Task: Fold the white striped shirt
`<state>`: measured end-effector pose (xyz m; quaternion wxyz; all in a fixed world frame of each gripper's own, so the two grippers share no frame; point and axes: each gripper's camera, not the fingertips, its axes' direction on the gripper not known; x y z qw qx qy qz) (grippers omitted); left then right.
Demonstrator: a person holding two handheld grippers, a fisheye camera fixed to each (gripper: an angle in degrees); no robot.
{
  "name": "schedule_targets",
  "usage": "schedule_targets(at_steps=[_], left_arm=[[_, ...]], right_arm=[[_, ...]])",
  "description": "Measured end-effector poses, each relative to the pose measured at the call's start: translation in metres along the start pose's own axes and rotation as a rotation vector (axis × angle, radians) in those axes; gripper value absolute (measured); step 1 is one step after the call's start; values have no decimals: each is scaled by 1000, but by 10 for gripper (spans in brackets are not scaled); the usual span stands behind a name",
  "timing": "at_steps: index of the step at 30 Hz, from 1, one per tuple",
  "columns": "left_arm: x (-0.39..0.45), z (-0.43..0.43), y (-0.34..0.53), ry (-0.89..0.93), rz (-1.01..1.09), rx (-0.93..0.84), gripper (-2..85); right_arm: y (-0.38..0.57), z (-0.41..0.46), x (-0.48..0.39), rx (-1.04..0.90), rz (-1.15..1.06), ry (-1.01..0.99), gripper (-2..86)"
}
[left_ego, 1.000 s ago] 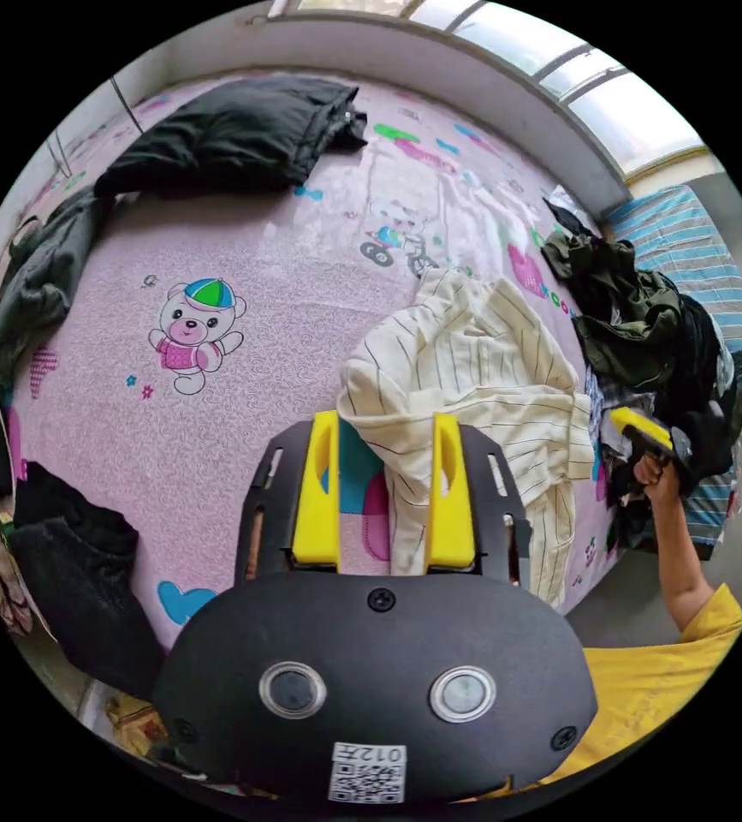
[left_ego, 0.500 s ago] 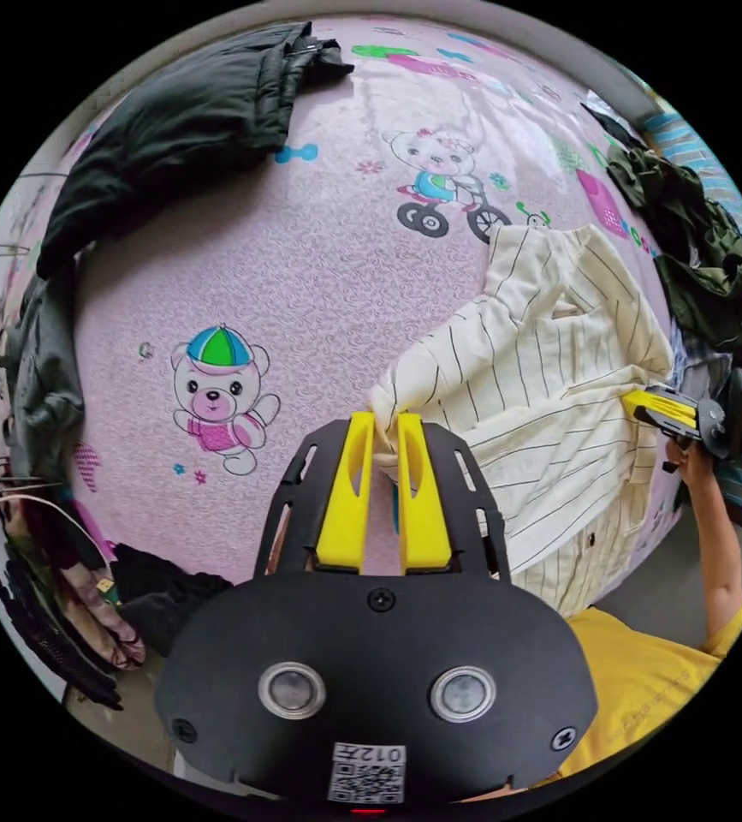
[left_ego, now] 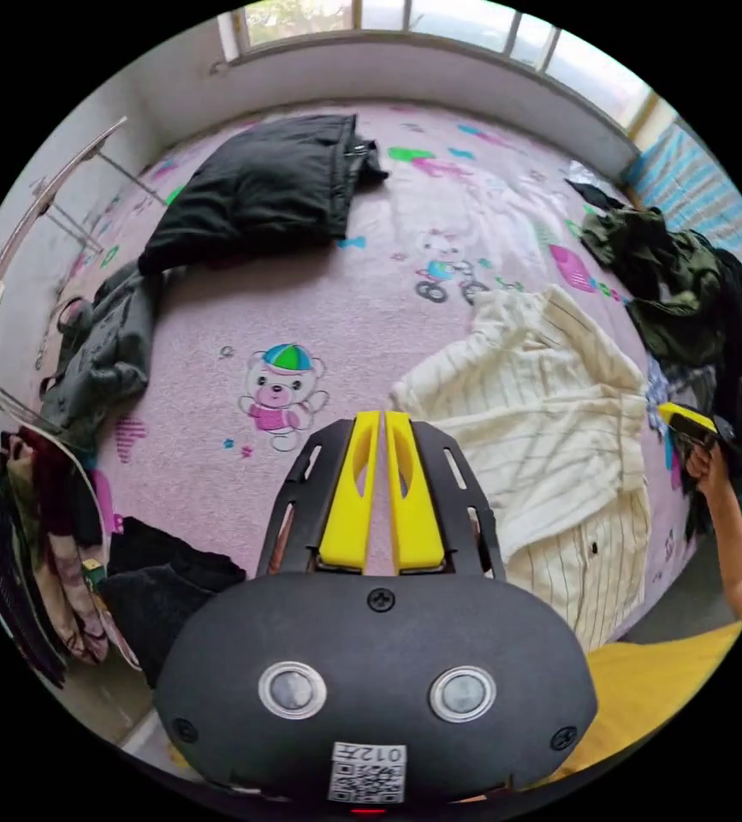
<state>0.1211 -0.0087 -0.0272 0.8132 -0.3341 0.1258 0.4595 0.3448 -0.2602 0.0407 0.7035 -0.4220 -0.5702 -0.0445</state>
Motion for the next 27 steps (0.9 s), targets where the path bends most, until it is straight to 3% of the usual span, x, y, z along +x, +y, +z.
schedule_targets(at_steps=[5,8,12,22,25,27], left_arm=[[67,14,31,97,236,-64,4],[97,37,42,24,324,-170,3],[104,65,53,-131,310,-321,1],[104,47,60,-107,152,-218,2],[112,10,61,-98,60,-32,3],[132,-4,52,46,58,82,4]], right_arm=[[-2,29,-9,-97,-32,102,3],[-13,45,-4,-157,-4,238,0],[-26,54,-1,-183,-14,260,0],[-30,32,-1,-151,-15,188,5],[-27,5,-8,-28,-78,251,13],[-32,-2,-8,-6,-121,305,25]])
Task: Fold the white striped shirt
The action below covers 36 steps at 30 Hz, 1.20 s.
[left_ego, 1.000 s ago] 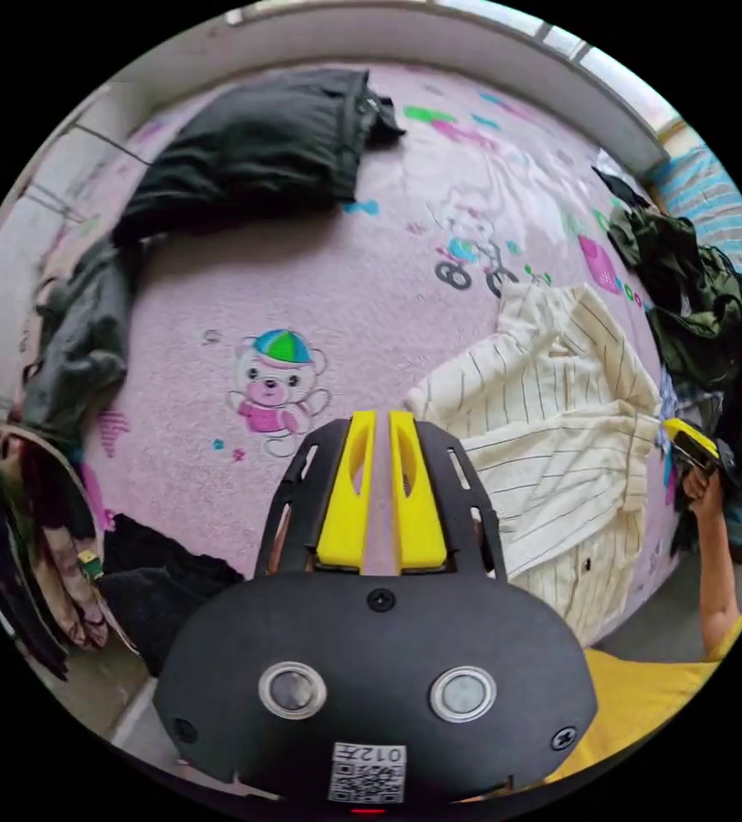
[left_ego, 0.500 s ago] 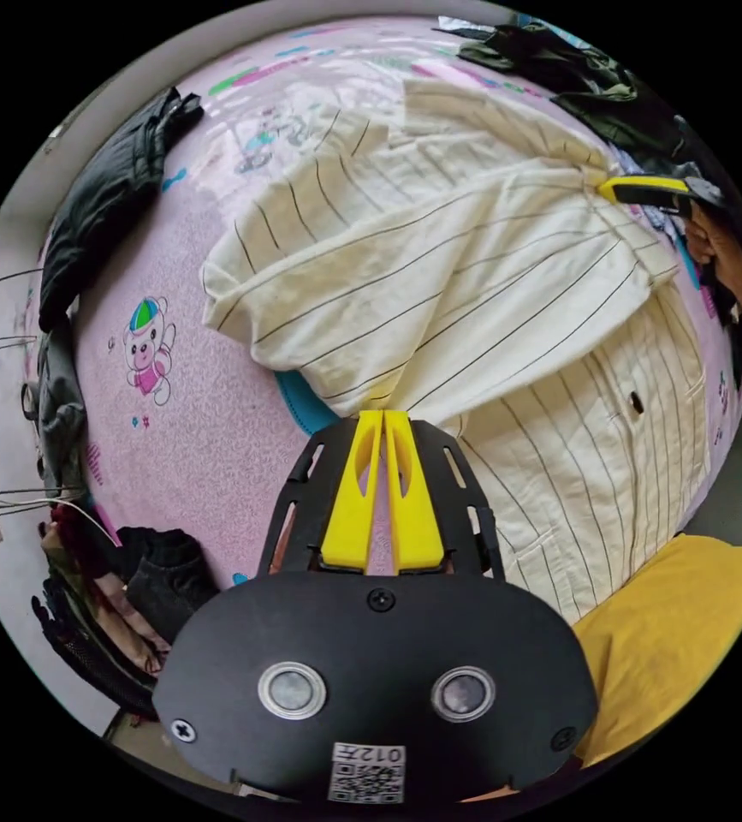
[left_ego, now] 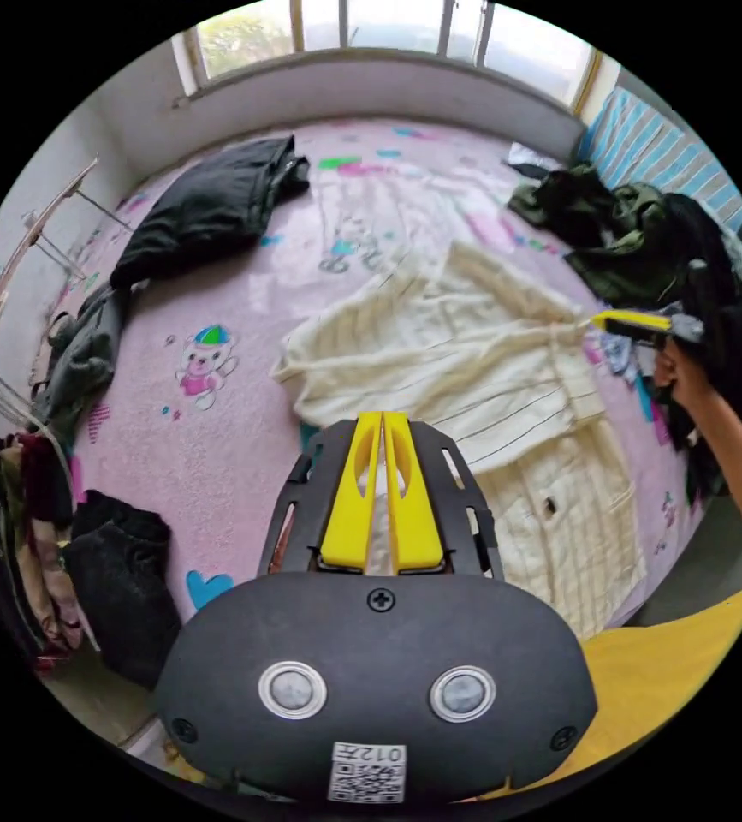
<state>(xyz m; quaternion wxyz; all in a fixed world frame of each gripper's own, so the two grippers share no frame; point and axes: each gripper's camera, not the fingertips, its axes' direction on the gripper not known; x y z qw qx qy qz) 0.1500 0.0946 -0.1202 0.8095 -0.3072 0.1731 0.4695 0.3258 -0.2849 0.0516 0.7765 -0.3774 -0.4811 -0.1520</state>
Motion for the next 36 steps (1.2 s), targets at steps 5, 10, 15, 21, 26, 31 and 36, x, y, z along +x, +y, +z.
schedule_targets(at_steps=[5,10,15,21,26,31,36], left_arm=[[71,36,-39,166,174,-37,5],[125,76,-67,194,271,-115,4],[137,101,-79,156,242,-181,3],[137,102,-88,208,237,-158,1],[140,95,-101,214,217,-143,3],[137,62,-121,246,147,71,3],[153,77,-179,217,188,18,3]], right_arm=[[-28,19,1,-102,-120,63,72],[-48,39,14,-161,-136,179,54],[-62,57,53,-247,1,75,35],[-57,51,97,-181,273,-155,35],[-56,15,96,-95,142,-81,37],[-51,-8,90,95,106,-40,15],[-64,16,87,1,-3,-46,6]])
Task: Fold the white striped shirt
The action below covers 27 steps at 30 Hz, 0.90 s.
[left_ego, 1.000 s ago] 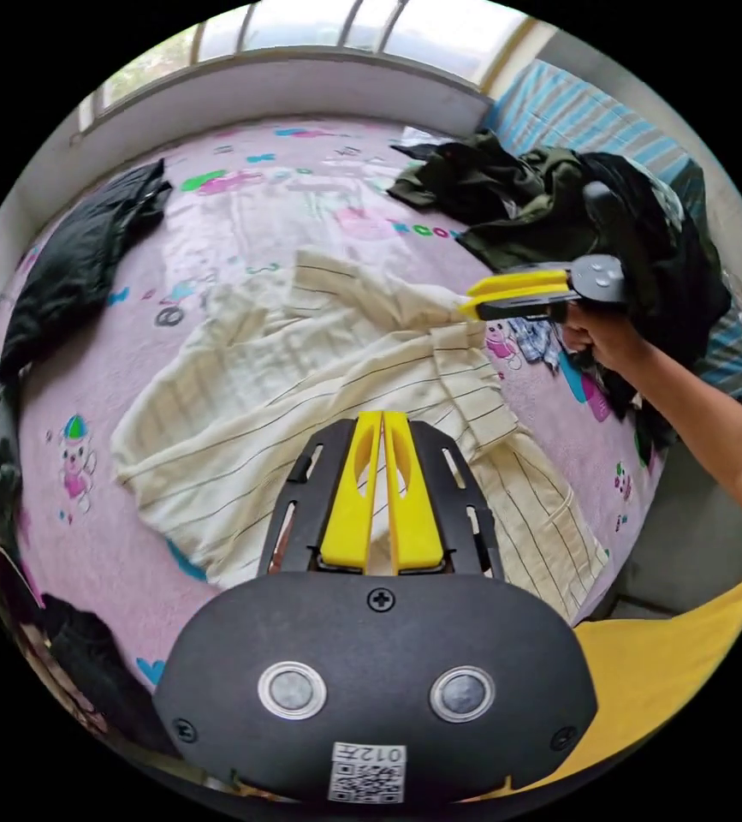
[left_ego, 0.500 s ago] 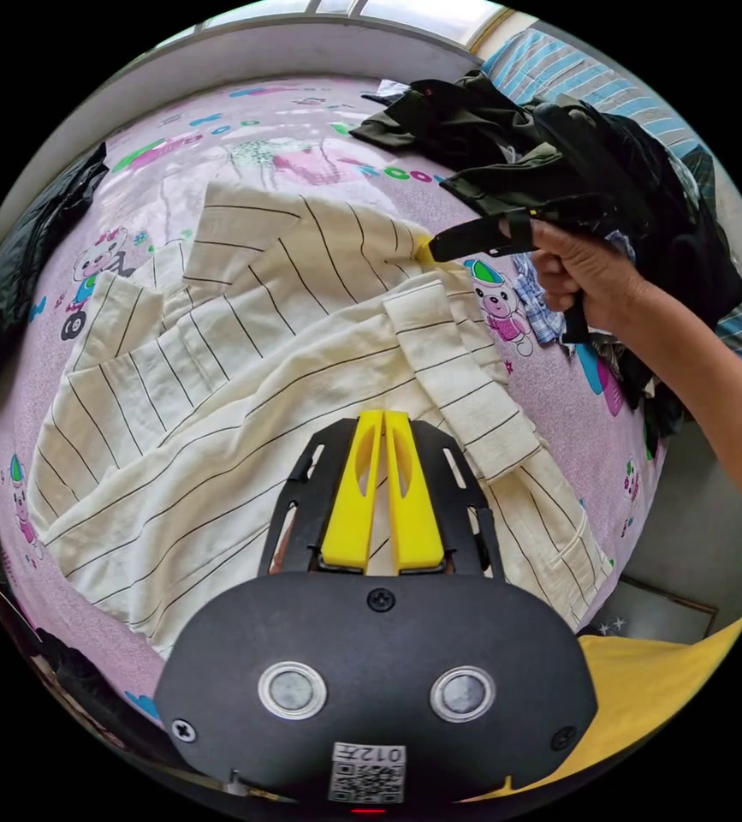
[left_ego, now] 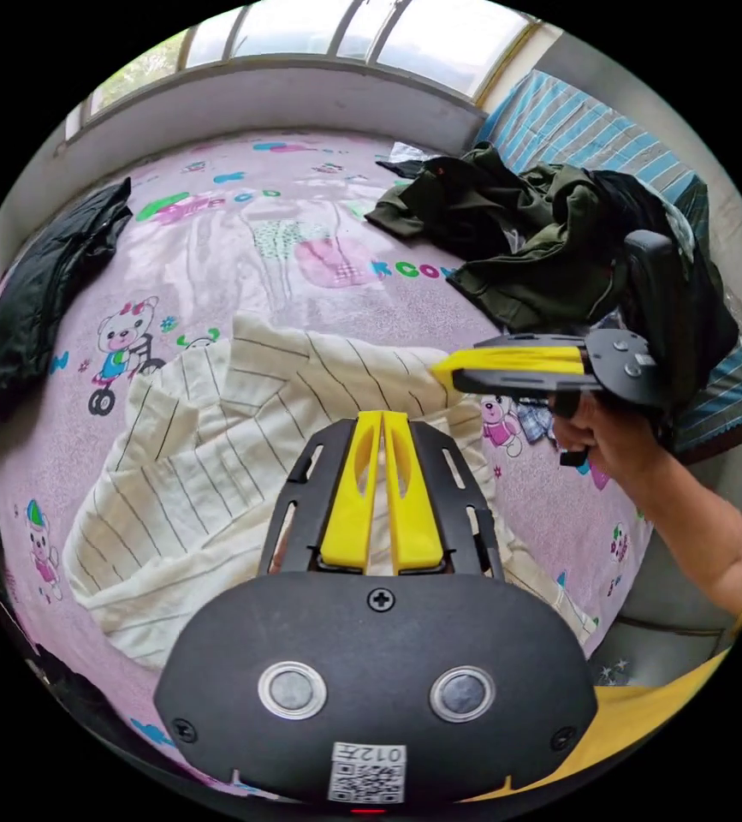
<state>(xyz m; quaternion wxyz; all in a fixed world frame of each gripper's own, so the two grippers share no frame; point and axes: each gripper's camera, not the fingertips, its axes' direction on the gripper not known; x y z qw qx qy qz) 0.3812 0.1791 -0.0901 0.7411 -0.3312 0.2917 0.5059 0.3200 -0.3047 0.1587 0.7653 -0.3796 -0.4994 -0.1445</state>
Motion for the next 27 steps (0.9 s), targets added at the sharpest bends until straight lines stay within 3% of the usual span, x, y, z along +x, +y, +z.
schedule_targets(at_steps=[3,7,15,21,27], left_arm=[[1,26,-33,8,28,-115,3],[2,48,-60,-43,47,-208,4],[-16,46,-90,64,-48,-271,4],[-9,1,-70,48,-30,-83,3],[-16,11,-70,19,-91,-61,4]], right_arm=[[-11,15,18,-43,20,63,3],[-25,29,49,-99,87,-19,0],[-28,30,102,-69,286,-244,1],[-38,31,115,-92,284,-227,0],[-47,30,126,-127,283,-229,0]])
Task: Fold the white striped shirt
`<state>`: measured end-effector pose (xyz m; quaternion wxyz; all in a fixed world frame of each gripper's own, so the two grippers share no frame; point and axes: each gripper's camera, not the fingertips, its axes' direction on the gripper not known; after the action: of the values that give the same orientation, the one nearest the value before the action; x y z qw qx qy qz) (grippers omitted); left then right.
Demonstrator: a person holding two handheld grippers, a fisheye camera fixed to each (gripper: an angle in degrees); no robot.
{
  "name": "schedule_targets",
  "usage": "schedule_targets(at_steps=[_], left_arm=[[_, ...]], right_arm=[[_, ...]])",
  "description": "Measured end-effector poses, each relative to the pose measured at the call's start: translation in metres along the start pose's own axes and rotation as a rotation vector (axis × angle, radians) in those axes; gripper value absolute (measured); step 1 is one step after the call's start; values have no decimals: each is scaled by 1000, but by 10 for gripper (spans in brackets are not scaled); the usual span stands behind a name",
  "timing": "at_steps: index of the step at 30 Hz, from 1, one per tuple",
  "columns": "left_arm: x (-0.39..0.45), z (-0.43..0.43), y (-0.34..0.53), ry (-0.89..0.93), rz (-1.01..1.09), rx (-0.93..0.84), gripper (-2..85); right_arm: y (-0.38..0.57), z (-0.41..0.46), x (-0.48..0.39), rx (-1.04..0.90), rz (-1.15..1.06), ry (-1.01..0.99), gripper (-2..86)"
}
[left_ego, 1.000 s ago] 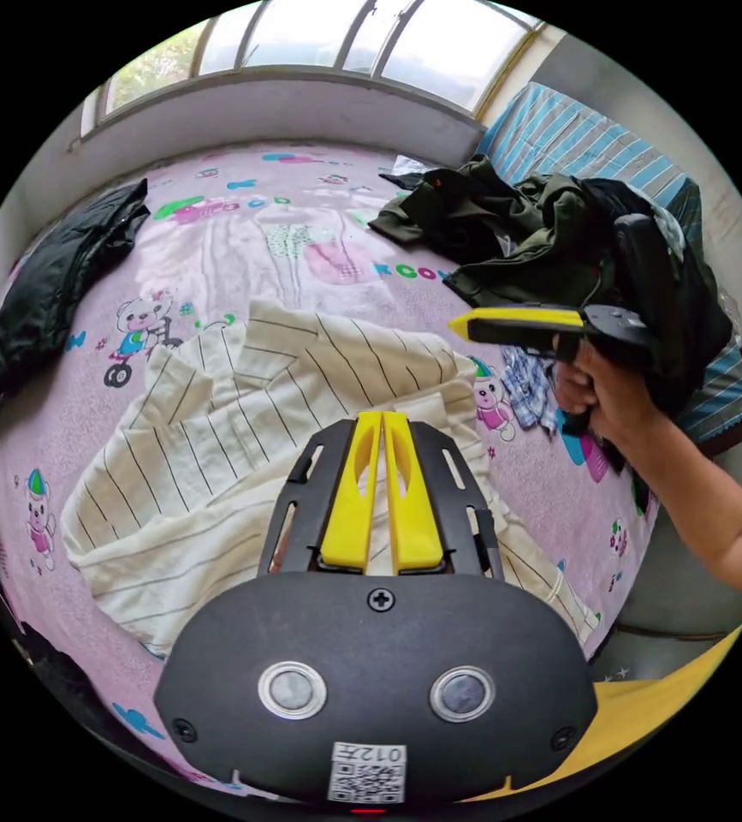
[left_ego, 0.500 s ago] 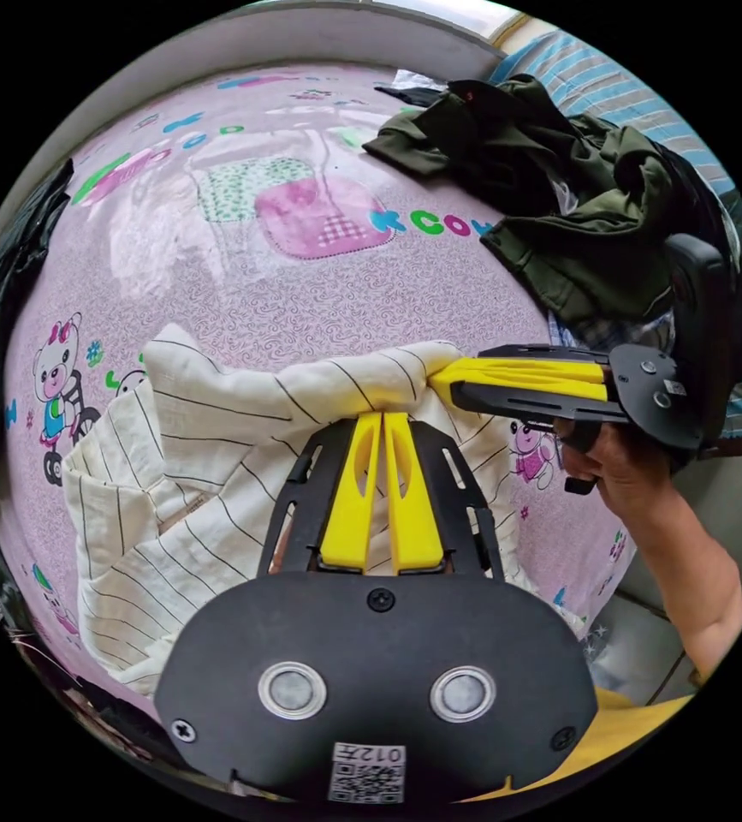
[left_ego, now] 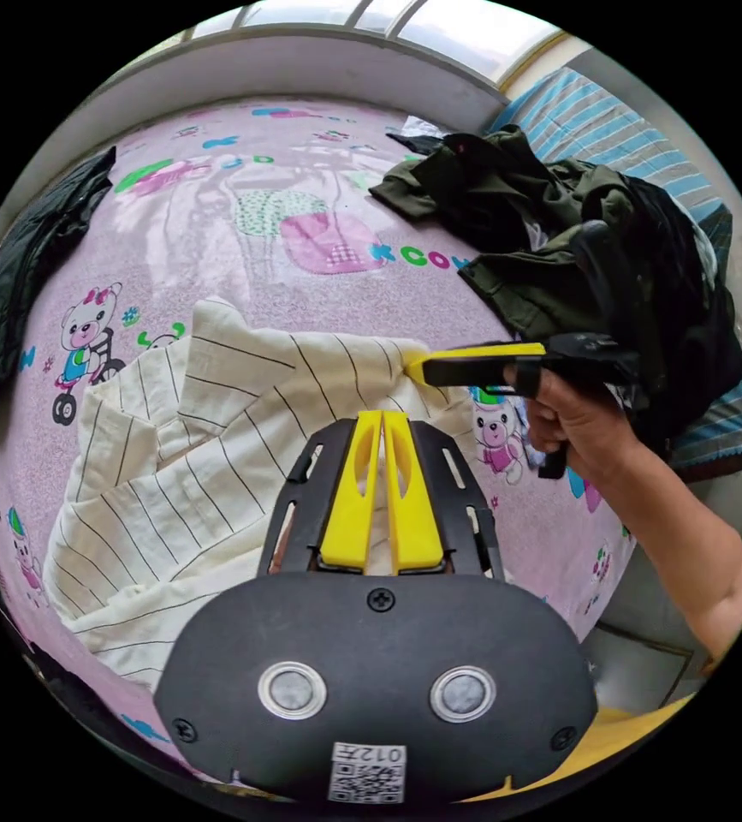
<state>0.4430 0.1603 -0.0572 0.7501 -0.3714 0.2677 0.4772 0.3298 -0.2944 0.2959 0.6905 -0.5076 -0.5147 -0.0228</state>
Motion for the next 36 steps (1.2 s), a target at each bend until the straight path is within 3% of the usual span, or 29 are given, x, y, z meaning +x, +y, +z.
schedule_targets(at_steps=[5,9,12,19,25,28,31,36], left_arm=[[-12,-9,-20,-92,5,96,4],[-38,14,-41,-76,-17,-71,4],[-47,22,-44,-79,1,-80,4],[-68,27,-34,-54,-4,-52,5],[-92,31,-14,-13,-7,-46,3],[-100,13,8,-22,9,53,3],[-112,-19,51,-70,21,179,4],[-185,-50,139,-248,-206,220,4]], right_arm=[[-4,1,5,-6,-18,7,-1],[-6,2,9,5,-27,-10,0],[-6,0,8,18,-30,-13,0],[3,-22,-18,233,-120,-25,2],[-20,26,-3,86,-30,-29,0],[-16,31,13,125,75,-163,-1],[-16,37,3,113,27,-103,-1],[-15,47,-4,99,35,-106,-1]])
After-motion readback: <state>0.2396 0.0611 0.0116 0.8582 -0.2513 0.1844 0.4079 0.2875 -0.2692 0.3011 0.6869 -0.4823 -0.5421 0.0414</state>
